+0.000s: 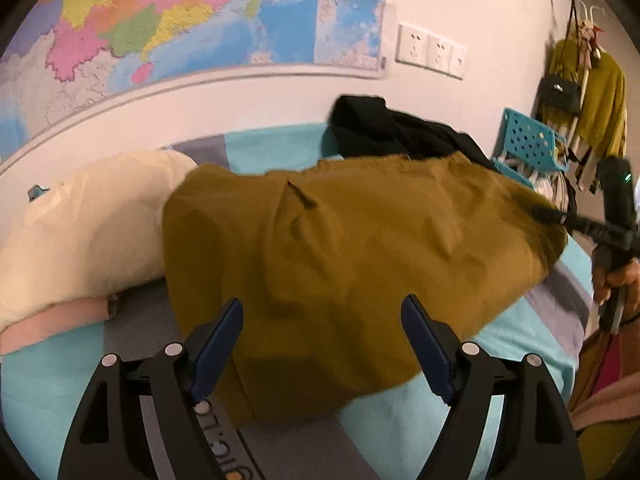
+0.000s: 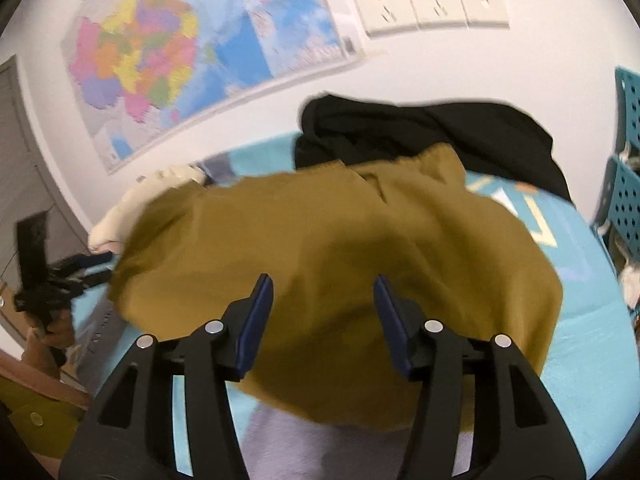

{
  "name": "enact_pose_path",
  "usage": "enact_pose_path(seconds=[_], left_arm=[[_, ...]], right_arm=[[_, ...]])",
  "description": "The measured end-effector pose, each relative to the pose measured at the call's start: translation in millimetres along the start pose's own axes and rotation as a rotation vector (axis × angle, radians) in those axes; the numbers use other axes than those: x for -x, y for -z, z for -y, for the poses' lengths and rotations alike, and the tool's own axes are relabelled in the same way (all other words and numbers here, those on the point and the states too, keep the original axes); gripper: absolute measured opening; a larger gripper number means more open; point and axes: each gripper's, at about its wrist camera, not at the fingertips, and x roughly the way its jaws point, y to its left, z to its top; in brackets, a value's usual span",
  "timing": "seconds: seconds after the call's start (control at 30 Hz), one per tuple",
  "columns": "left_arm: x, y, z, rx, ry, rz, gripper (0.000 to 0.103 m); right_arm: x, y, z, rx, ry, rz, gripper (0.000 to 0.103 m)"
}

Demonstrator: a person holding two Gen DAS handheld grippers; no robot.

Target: Fold large clothes

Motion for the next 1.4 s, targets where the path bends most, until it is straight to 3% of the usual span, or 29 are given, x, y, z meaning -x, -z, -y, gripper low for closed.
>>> enact_pose_path(seconds=[0.13,0.33,0.4,0.53,0.73,0.87,1.0,1.2,1.4], left_arm=[[-14,9,4,-0.008,-0.008,-0.043,0.078],[-31,14,5,-0.013,-0.052,-0.076,0.079],[-30,12,9,-0.016,-0.083,-0.083,0.079],[-20,9,13,-0.004,-0.107,-0.057,0.078],[-6,2,30,-0.041,-0.068,0.000,0.079],[-24,3,38,-0.053,-0.060,-0.034,0.079],[-39,7,37,-0.052,-0.093,-0.069,0.080],[-40,6,33,-0.043,-0.094,-0.080,0.081],[-30,2,23,-0.009,-0.112,-0.044,0.081]], right_arm=[[-1,10,-26,0.066,-0.061,-0.032,0.056],[-42,35,-35,0.067,-0.032,-0.158,0.059],[-41,35,-39,0.053,-0.034,-0.151,0.064],[-29,29,-51,0.066,-0.050,-0.112,0.064],[-19,17,-88,0.144,-0.145,-0.051,0.064],[-53,25,-119,0.205,-0.196,-0.133,0.064],[-85,35,-132,0.257,-0.153,-0.208,0.067],[-62,23,-118,0.217,-0.168,-0.156,0.063],[-10,7,-62,0.101,-0.035,-0.030,0.064]])
